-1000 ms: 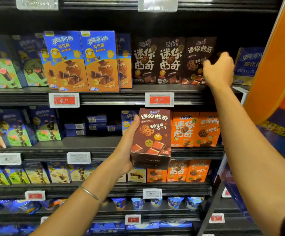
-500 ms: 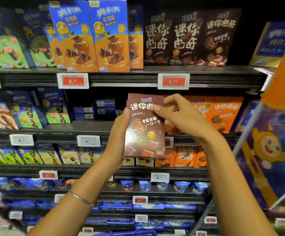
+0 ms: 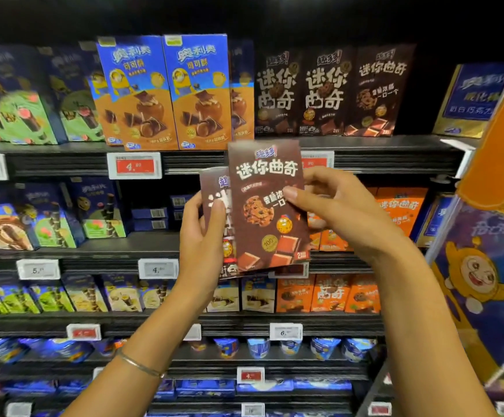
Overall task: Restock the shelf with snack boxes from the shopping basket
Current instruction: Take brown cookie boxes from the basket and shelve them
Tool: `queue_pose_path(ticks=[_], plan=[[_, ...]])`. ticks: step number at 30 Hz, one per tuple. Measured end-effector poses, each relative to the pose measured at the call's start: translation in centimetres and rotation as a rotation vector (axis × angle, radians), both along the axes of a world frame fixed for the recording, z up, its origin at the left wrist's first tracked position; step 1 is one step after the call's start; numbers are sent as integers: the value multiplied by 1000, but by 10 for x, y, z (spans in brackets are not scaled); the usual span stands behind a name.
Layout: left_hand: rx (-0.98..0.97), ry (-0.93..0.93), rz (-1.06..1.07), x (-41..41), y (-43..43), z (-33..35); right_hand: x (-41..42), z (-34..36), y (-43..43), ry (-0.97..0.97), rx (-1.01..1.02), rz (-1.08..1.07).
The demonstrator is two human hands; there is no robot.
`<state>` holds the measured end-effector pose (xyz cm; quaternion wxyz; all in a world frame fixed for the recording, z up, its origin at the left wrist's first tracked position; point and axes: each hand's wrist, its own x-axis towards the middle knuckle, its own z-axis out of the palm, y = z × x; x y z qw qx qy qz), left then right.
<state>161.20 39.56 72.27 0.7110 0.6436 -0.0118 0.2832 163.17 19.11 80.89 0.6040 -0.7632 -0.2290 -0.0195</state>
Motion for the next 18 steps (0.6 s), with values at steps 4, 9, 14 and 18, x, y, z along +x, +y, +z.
queue_pose_path(ticks=[4,9,14,18], plan=[[32,-53,33,-1,5,10,7,24,-7,-74,151,-101],[35,-55,27,5,12,25,31,54,-8,-133,358,-243],[34,-83,10,5,17,41,73,70,-3,-274,325,-473],[-1,-88,3,6,17,49,106,74,9,-361,136,-629]])
